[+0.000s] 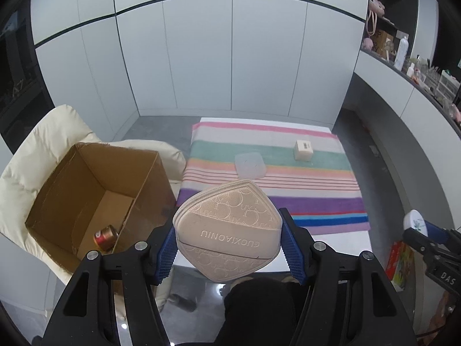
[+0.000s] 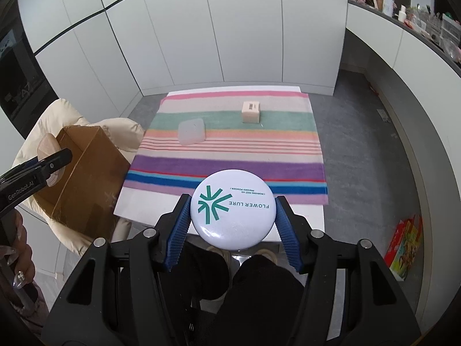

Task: Organize objects
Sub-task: 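Lift the compact with the right gripper and sponge with the left gripper toward the box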

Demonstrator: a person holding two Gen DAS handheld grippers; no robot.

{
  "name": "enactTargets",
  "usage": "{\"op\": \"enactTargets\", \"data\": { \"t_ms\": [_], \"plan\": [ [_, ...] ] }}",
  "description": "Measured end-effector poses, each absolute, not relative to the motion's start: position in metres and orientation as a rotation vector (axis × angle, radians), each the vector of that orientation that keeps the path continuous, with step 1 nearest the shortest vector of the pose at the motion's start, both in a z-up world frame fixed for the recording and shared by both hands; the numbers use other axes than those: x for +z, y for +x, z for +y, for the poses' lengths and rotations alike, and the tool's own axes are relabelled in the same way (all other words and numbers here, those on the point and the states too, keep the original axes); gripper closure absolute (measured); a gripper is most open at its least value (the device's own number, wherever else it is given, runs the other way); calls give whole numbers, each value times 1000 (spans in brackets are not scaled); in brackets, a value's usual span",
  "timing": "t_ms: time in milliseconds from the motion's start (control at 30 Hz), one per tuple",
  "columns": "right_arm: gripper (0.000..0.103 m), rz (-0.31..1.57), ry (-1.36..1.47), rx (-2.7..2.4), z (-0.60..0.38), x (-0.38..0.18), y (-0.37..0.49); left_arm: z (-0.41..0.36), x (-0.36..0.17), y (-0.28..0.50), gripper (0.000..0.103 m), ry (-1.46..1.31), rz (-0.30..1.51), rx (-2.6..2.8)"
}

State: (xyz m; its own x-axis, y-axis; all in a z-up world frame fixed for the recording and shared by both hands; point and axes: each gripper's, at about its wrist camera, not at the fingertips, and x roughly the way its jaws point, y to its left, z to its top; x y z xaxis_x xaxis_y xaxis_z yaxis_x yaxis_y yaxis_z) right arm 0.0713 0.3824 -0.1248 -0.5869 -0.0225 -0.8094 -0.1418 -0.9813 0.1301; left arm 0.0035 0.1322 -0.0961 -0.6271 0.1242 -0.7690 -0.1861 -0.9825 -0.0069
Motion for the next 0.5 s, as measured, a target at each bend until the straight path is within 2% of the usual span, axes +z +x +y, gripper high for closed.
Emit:
{"op": "enactTargets", "data": {
  "t_ms": [500],
  "plan": [
    [43,274,-1374,2686,391,-123,81,127,-99,6,38,-1265,118,2683]
  ]
}}
